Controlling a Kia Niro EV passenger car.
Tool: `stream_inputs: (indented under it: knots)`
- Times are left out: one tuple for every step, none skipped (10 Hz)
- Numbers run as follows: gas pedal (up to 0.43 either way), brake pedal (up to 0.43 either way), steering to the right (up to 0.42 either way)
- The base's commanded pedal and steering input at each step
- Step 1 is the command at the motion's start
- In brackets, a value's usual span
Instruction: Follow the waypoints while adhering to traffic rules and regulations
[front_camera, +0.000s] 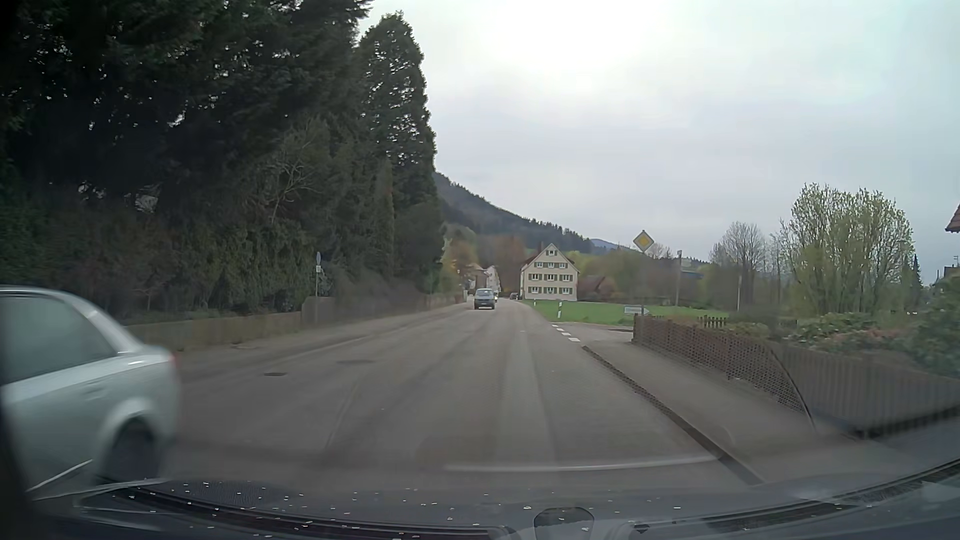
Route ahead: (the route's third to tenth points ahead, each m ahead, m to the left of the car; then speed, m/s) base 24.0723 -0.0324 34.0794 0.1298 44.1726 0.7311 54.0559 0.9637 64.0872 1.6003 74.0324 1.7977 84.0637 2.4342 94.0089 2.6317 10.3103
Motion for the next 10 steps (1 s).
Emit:
stream_inputs:
  knots:
    - [0.047,0.000,0.002]
    - [0.047,0.000,0.002]
    - [0.047,0.000,0.002]
    - [0.047,0.000,0.002]
    - [0.047,0.000,0.002]
    - [0.047,0.000,0.002]
    - [0.047,0.000,0.002]
    - [0.047,0.000,0.002]
    - [0.047,0.000,0.002]
    - [0.047,0.000,0.002]
